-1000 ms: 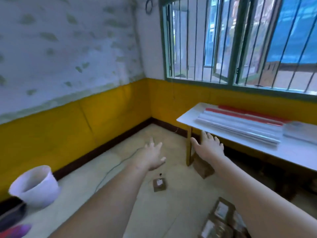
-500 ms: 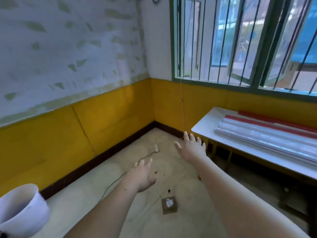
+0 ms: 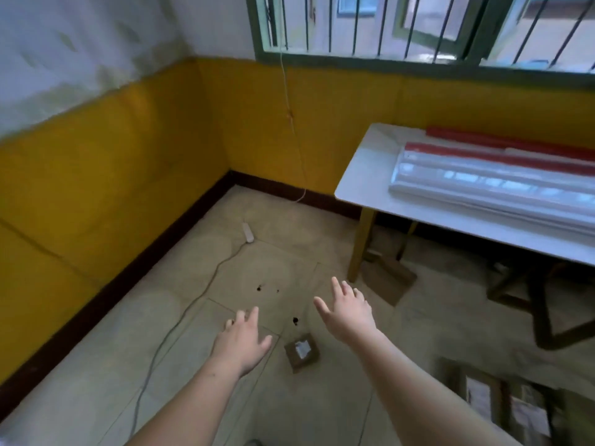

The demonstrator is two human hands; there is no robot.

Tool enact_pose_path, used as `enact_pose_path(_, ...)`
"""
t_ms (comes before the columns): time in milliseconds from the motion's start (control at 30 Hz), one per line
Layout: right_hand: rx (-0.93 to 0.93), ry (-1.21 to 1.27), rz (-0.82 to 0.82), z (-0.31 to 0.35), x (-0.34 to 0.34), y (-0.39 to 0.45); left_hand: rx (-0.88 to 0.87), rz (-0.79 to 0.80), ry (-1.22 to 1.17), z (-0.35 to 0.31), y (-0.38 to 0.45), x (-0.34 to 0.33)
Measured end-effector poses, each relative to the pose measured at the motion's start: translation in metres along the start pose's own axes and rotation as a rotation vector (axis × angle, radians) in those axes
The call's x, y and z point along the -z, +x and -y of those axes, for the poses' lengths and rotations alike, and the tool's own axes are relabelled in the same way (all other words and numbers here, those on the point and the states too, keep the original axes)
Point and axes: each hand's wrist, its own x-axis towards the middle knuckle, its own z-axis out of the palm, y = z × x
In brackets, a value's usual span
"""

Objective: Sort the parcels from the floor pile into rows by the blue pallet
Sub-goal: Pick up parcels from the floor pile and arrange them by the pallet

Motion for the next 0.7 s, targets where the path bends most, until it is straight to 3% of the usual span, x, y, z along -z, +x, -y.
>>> enact_pose_path(233,-0.087,0.092,-0.020,-0.029,-0.147,0.150,0.071,0.150,-0.085,0.061,0.170,-0.149)
enact_pose_path(400,-0.116,0.118,0.072,-0.075,-0.331,0.264,0.189,0.301,-0.203,0.106,0.283,-0.329)
enact_pose_path(533,-0.129,0.093,0.099,-0.115,-0.486,0.337,0.315,0.325,-0.477,0.117,0.374,-0.477)
enact_pose_path(700,-0.226,0.123,0.152,-0.167,-0.611,0.405,0.433,0.405,-0.912,0.076,0.439,-0.588)
